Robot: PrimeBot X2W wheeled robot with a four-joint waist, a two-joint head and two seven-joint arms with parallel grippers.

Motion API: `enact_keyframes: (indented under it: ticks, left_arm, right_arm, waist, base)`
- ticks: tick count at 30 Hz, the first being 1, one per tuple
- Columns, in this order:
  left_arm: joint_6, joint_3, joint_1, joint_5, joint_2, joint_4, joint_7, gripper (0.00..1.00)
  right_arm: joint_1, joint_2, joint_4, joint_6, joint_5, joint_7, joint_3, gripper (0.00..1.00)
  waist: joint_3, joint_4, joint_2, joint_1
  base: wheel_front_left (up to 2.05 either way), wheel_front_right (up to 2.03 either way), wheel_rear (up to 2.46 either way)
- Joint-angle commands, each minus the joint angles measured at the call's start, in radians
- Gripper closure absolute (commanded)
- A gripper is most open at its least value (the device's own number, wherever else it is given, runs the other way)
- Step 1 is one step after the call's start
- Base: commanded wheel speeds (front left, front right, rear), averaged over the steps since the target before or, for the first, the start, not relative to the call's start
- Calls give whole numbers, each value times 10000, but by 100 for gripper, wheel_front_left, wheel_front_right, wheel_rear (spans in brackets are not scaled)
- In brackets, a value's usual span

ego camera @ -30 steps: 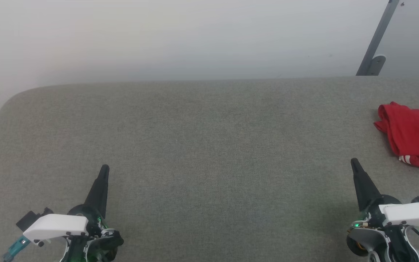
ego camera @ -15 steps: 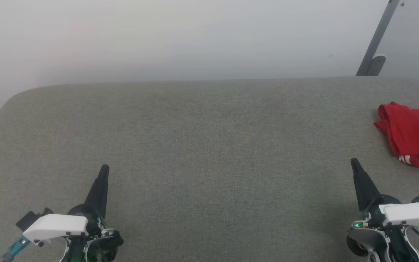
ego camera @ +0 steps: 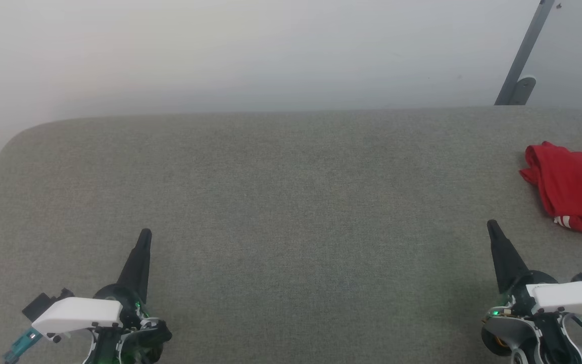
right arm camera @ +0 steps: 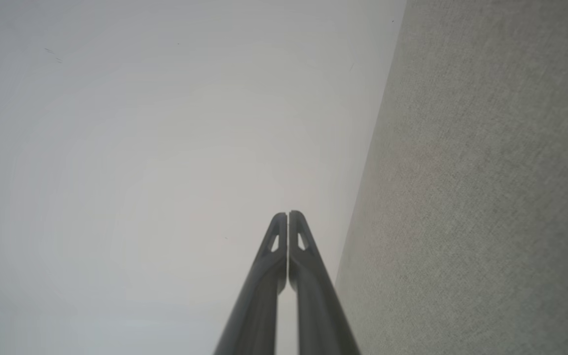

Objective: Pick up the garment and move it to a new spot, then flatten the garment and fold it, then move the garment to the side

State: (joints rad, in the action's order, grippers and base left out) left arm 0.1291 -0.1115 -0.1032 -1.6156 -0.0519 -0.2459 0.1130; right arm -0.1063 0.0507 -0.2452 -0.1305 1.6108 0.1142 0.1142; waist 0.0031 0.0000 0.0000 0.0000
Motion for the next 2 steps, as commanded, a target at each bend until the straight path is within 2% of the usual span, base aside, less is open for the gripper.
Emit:
enact_keyframes:
  ticks: [1, 2]
  left_arm:
    - [29, -36, -124, 35, 20, 0, 36, 100]
    - [29, -37, -124, 35, 20, 0, 35, 100]
  right_arm:
    - [-55, -28, -8, -4, 43, 15, -9, 100]
    - [-55, -28, -8, -6, 42, 17, -9, 100]
  waist:
    - [0, 0, 0, 0]
    - [0, 0, 0, 0]
  base:
    - [0, 0, 0]
    - [0, 0, 0]
